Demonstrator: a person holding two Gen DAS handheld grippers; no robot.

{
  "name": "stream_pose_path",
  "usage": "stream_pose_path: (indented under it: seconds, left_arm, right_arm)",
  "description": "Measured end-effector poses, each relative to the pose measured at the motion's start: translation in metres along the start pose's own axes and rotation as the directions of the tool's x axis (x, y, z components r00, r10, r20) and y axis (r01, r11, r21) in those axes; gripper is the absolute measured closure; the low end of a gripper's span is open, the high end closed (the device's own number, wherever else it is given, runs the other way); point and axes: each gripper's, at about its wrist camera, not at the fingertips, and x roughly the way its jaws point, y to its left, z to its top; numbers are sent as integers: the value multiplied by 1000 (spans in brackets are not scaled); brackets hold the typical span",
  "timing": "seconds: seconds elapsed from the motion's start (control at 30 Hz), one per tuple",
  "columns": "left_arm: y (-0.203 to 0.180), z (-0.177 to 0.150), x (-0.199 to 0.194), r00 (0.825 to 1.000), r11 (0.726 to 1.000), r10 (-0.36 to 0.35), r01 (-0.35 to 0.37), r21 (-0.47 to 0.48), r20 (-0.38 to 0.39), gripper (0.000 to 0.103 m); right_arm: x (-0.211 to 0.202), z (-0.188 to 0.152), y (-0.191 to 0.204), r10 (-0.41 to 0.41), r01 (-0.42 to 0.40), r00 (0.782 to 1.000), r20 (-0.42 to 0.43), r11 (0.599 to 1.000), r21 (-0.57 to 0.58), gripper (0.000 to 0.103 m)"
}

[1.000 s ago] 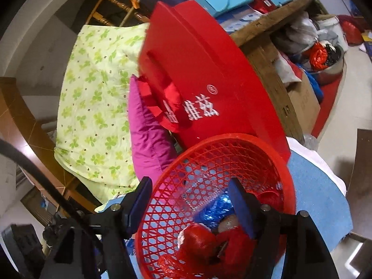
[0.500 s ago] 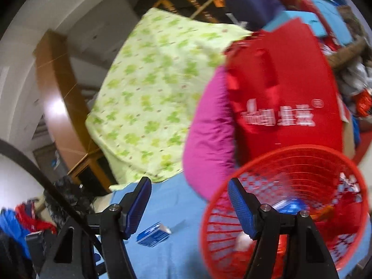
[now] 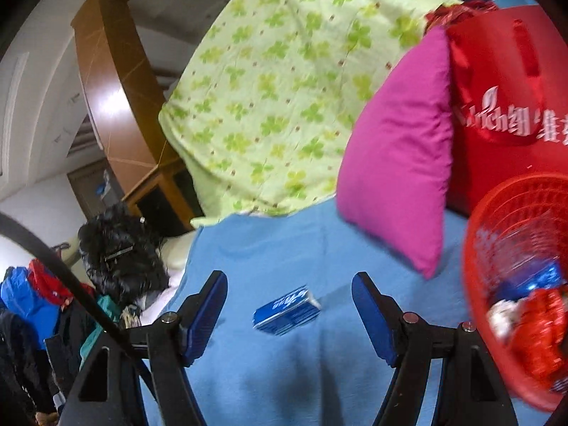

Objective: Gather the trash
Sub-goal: 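Withdraw both open tools from the basket back over the blanket, then grasp the blue toothpaste box with the right tool while the left tool grasps the light-blue cloth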

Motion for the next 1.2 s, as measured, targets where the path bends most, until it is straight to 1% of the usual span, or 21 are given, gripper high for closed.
stream_pose_path:
  seconds: [0.1, 0.23, 0.43, 0.77, 1.2]
  left_arm:
    - [12, -1, 5, 999, 999, 36, -36, -27, 6, 33]
    - [12, -4, 10, 998, 998, 69, -69, -13, 15, 33]
    - [9, -8, 17, 997, 997, 78, -77, 9, -11, 33]
    - [14, -8, 19, 995, 995, 96, -96, 4, -22, 33]
    - [17, -7, 20, 994, 994, 107, -107, 2, -34, 33]
  right_arm:
    - [16, -7, 14, 6, -7, 999, -34, 1000, -22, 27]
    - [32, -16, 28, 14, -17, 997, -72, 999, -39, 27]
    - [50, -27, 43, 17, -24, 993, -118, 998, -57, 27]
    - [69, -38, 48, 5, -14, 986, -168, 998, -55, 27]
    - [94, -44, 42, 2, 1, 976, -220, 1000, 14, 27]
